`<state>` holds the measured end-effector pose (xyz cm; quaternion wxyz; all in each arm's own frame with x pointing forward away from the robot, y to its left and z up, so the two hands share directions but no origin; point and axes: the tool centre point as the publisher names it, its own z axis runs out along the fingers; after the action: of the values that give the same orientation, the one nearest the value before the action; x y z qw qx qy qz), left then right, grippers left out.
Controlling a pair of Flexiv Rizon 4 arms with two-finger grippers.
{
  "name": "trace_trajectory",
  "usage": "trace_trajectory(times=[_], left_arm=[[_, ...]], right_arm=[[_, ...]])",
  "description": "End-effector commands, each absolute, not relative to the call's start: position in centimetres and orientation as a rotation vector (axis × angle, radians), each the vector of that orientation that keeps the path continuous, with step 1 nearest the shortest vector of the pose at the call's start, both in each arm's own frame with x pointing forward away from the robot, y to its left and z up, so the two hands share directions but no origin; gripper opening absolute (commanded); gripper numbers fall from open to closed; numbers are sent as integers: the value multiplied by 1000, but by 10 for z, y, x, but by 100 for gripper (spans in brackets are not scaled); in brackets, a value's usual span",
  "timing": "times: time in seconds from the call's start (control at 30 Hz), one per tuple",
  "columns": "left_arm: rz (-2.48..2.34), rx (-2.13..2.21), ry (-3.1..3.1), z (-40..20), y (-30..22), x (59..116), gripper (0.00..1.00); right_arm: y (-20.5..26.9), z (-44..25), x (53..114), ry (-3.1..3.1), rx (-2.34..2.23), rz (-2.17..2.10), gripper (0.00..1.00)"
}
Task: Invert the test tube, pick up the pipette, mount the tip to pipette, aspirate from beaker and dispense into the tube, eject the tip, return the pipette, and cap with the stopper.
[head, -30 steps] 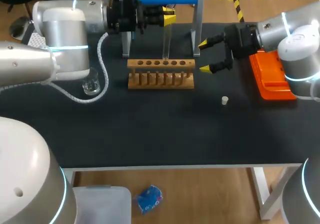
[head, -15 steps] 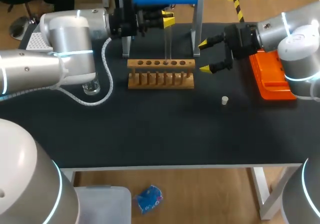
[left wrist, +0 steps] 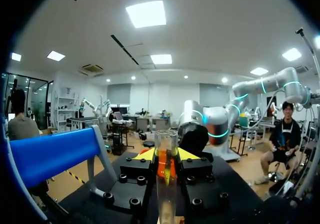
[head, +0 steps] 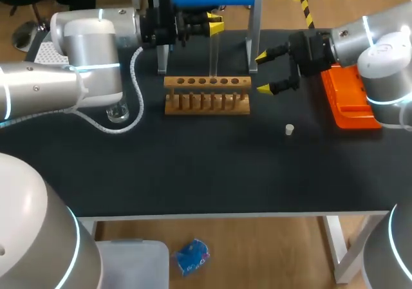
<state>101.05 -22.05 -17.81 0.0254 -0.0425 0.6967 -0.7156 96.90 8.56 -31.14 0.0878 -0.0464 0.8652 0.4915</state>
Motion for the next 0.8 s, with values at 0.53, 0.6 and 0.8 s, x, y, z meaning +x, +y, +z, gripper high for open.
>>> trace_trajectory(times=[0.53,0.6,0.8], left_arm=[[-2216,-105,2076,-190,-222,1009,0],[-2217,-107,2074,-193,-222,1008,0],[-2203,-106,2074,-196,-219,1007,0]], right_arm=[[85,-311,969,2577,-139,1462,100],[85,-311,969,2577,-139,1462,100],[85,-311,969,2577,-139,1462,100]])
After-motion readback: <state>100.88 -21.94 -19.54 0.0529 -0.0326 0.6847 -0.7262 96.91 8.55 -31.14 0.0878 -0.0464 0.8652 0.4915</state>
